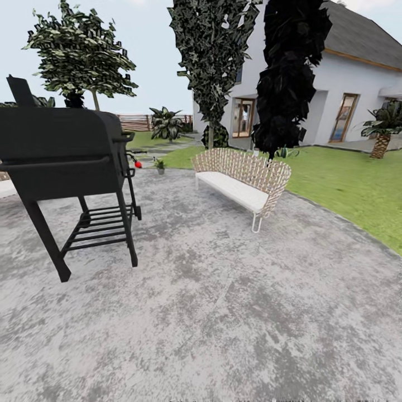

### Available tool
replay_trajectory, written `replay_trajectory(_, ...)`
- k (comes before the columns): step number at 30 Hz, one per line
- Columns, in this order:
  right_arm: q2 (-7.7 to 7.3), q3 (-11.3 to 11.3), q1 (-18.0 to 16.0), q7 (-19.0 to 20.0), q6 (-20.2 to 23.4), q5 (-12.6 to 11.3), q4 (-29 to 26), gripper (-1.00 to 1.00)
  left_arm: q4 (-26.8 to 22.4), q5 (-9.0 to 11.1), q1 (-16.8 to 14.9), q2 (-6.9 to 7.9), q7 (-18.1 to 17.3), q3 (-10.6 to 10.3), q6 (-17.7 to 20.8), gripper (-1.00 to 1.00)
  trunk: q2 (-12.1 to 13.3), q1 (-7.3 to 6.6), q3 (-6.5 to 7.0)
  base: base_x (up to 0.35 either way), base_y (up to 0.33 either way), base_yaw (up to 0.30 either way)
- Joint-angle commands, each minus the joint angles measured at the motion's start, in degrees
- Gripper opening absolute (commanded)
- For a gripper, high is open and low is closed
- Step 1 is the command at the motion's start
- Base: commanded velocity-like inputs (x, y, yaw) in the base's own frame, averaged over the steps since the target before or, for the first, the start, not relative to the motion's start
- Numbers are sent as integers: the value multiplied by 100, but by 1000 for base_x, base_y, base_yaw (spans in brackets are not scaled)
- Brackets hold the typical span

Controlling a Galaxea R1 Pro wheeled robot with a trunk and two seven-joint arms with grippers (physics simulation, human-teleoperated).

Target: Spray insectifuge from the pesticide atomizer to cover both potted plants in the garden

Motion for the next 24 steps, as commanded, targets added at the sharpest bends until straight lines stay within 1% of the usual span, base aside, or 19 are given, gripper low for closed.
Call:
replay_trajectory(1, 0, -3, -4, 2, -18, 2, 5, 100, 2, -15, -2, 1, -4, 0, -19, 100, -44, 22, -31, 0, 0, -192)
replay_trajectory(10, 0, -2, -4, 2, -18, 3, 5, 100, 2, -15, -2, 1, -4, 0, -19, 100, -405, 219, -260, 0, 0, -164)
replay_trajectory(24, 0, 0, -4, 2, -18, 3, 5, 100, 2, -15, -2, 1, -4, 0, -19, 100, -966, 527, -634, 0, 0, -12)
